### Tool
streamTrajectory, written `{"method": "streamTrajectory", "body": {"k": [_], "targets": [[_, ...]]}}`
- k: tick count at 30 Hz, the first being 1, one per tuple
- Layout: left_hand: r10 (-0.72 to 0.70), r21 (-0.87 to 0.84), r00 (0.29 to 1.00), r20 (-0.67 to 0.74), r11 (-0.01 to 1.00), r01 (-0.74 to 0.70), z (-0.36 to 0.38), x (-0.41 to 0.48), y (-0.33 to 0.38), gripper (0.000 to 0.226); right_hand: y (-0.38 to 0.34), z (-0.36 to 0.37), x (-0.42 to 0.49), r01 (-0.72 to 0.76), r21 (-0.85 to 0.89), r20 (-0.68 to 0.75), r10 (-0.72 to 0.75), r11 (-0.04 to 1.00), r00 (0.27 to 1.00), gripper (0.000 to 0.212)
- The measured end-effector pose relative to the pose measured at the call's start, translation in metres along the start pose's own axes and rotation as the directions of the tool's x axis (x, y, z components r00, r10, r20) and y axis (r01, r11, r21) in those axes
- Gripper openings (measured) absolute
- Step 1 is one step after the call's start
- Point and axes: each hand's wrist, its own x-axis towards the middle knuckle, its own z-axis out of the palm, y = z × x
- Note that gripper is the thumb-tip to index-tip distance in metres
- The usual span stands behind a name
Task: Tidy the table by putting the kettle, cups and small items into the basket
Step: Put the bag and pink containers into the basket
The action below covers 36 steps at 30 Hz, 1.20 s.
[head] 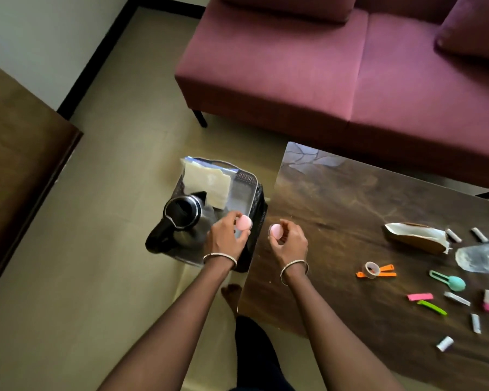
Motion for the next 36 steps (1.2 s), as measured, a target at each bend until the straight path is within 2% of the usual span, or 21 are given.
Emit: {"method": "streamTrajectory", "body": {"k": [7, 13, 16, 21, 26, 31, 36], "targets": [[0.064, 0.160, 0.990, 0.124, 0.984, -0.084, 0.037, 0.112, 0.008, 0.030, -0.028, 0.038, 0.084, -0.029, -0.024, -0.014, 0.028, 0.999, 1.000, 0.036], [-0.085, 0.242, 0.986, 0.143, 0.969, 0.048, 0.063, 0.168, -0.004, 0.018, -0.031, 0.058, 0.129, 0.010, -0.074, -0.006, -0.011, 0.997, 1.000, 0.040], [-0.119, 0.304, 0.989, 0.087, 0.949, 0.088, 0.070, 0.184, -0.021, 0.015, -0.033, 0.070, 0.146, 0.061, -0.137, 0.063, -0.053, 0.989, 0.997, 0.038], [-0.175, 0.331, 0.984, 0.016, 0.930, 0.160, 0.079, 0.207, -0.041, 0.026, -0.038, 0.099, 0.169, 0.172, -0.257, 0.146, -0.137, 0.951, 0.980, 0.031], [-0.153, 0.360, 0.988, 0.024, 0.923, 0.134, 0.093, 0.215, -0.050, 0.019, -0.038, 0.122, 0.177, 0.283, -0.471, 0.232, -0.192, 0.836, 0.953, 0.032], [-0.133, 0.397, 0.990, 0.040, 0.912, 0.107, 0.105, 0.214, -0.054, 0.024, -0.034, 0.138, 0.177, 0.251, -0.560, 0.106, -0.232, 0.789, 0.967, 0.017], [-0.120, 0.444, 0.992, 0.035, 0.891, 0.092, 0.110, 0.211, -0.054, 0.026, -0.027, 0.149, 0.188, 0.223, -0.590, 0.210, -0.119, 0.776, 0.970, 0.024]]}}
